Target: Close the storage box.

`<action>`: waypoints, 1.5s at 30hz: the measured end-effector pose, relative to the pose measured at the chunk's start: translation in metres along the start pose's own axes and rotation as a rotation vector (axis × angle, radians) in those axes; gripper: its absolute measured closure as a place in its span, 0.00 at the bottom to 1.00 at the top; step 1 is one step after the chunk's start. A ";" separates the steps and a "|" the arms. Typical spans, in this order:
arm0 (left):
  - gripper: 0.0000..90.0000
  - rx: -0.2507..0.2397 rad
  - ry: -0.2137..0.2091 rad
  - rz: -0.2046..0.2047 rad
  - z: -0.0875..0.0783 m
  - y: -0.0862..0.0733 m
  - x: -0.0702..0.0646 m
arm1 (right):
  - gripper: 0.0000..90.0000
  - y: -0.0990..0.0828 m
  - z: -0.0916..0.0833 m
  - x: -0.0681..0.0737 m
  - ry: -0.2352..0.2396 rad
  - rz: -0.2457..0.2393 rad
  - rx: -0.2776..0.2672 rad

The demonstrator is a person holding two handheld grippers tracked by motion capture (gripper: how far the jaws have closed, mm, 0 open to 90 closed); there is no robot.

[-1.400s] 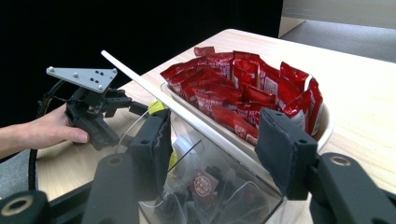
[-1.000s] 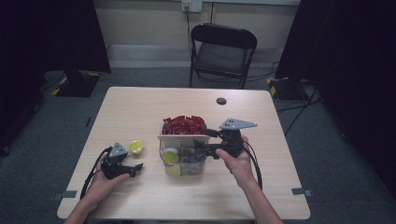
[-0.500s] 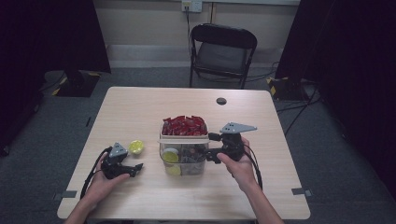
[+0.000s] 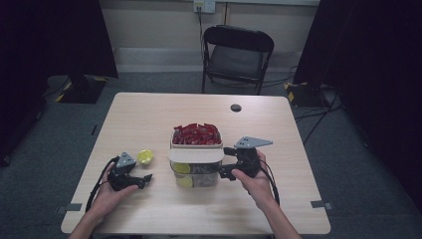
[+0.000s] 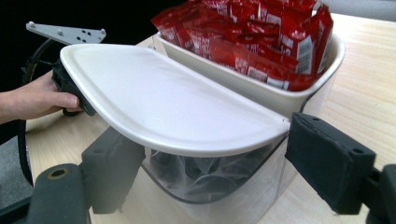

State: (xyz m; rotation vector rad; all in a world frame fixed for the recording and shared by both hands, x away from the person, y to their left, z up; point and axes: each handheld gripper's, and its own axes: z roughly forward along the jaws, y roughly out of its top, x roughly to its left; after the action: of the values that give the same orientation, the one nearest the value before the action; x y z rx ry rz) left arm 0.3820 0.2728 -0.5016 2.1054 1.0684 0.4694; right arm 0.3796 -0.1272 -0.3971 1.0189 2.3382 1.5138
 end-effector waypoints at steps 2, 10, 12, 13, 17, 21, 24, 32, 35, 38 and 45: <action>0.17 -0.001 0.000 -0.003 0.000 0.000 0.000 | 0.20 -0.002 0.001 0.000 -0.005 0.004 -0.002; 0.17 -0.001 0.000 -0.003 0.000 0.000 0.000 | 0.17 -0.006 0.004 -0.001 0.000 0.020 0.000; 0.17 -0.002 0.000 -0.003 0.000 0.000 0.000 | 0.17 -0.009 0.005 -0.001 -0.002 0.022 0.001; 0.17 -0.002 0.000 -0.003 0.000 0.000 0.000 | 0.17 -0.011 0.005 -0.002 -0.001 0.027 0.003; 0.17 0.001 -0.003 -0.004 0.000 0.000 0.000 | 0.17 -0.016 0.004 -0.002 -0.010 0.031 0.008; 0.17 -0.001 0.001 -0.004 0.001 0.000 0.001 | 0.17 -0.020 0.003 -0.002 -0.017 0.028 0.008; 0.17 -0.001 0.000 -0.002 0.000 0.000 0.001 | 0.18 -0.023 0.002 -0.003 -0.020 0.019 0.019; 0.17 -0.001 -0.001 -0.002 0.000 0.000 0.001 | 0.19 -0.030 0.001 -0.003 -0.031 0.014 0.026; 0.17 -0.001 -0.001 -0.002 0.000 0.000 0.001 | 0.19 -0.033 0.001 -0.004 -0.035 0.019 0.033; 0.17 -0.001 -0.001 -0.002 0.000 0.000 0.001 | 0.18 -0.035 0.001 -0.006 -0.048 0.020 0.035; 0.17 -0.001 -0.001 -0.002 0.000 0.000 0.001 | 0.17 -0.043 -0.001 -0.008 -0.062 0.020 0.052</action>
State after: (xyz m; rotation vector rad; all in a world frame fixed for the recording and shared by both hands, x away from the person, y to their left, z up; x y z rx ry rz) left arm 0.3829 0.2731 -0.5017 2.1035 1.0694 0.4680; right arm 0.3662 -0.1436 -0.4349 1.0882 2.3425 1.4144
